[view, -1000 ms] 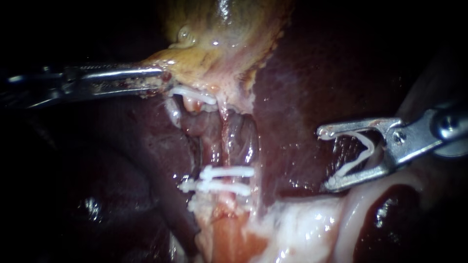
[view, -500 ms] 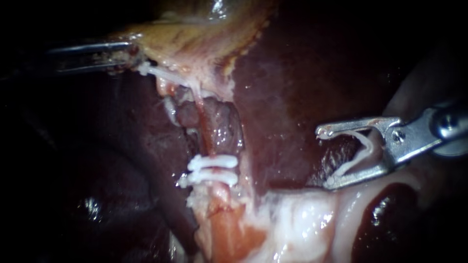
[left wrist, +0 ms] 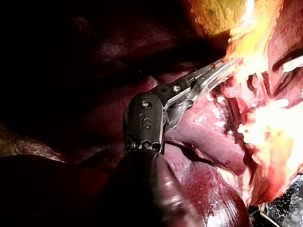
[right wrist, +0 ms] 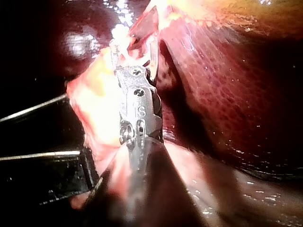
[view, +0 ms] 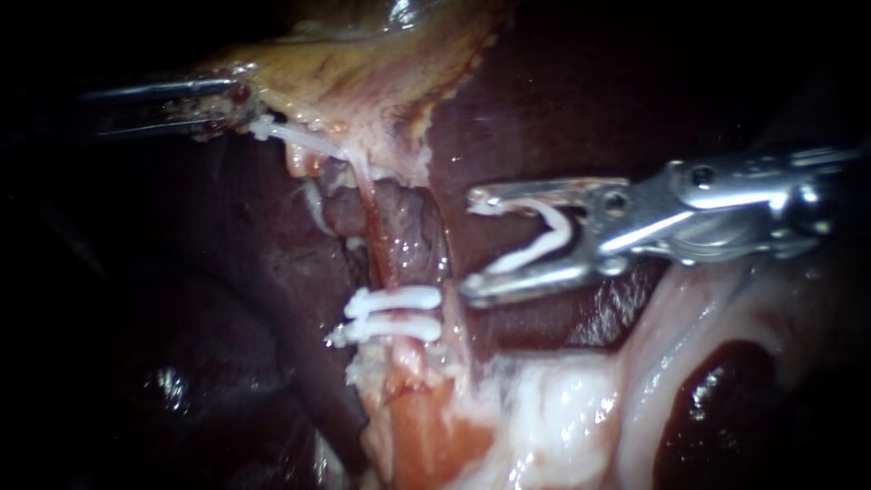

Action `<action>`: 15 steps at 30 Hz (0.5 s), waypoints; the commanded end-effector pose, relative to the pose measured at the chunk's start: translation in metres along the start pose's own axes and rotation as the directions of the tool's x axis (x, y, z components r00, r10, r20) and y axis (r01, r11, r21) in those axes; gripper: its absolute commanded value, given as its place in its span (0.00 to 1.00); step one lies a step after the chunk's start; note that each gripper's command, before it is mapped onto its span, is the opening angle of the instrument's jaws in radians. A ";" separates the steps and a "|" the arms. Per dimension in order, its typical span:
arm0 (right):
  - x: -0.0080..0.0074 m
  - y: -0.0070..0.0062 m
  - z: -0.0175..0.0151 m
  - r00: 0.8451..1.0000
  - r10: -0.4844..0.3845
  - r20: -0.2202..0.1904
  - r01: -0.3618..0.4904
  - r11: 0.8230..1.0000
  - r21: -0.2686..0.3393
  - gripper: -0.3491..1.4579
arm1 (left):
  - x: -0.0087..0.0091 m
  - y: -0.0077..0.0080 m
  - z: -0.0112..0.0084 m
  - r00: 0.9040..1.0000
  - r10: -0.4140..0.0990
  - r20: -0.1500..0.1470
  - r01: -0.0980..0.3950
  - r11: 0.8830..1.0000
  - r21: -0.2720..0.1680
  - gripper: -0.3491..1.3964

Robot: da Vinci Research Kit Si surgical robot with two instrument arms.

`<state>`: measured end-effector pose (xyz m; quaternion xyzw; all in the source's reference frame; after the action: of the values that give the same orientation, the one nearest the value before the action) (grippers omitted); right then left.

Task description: Clipping third clip right tube

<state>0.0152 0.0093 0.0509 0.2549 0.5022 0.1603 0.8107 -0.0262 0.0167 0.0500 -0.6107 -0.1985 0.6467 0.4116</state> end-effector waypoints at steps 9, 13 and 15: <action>-0.0003 0.0026 0.0060 0.996 0.082 -0.029 -0.083 0.996 -0.033 0.47 | 0.0000 0.0002 0.0002 1.000 0.000 -0.001 0.000 1.000 0.002 0.00; 0.0003 0.0033 0.0076 0.988 0.127 -0.093 -0.128 0.992 -0.009 0.47 | -0.0001 0.0002 0.0004 1.000 0.001 -0.001 -0.001 1.000 0.003 0.00; 0.0007 0.0033 0.0082 0.981 0.146 -0.124 -0.147 0.989 0.007 0.47 | -0.0001 0.0003 0.0004 1.000 0.001 -0.001 -0.001 1.000 0.004 0.00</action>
<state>0.0232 0.0104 0.0552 0.2863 0.5384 0.2369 0.7564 -0.0267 0.0166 0.0499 -0.6104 -0.1967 0.6468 0.4128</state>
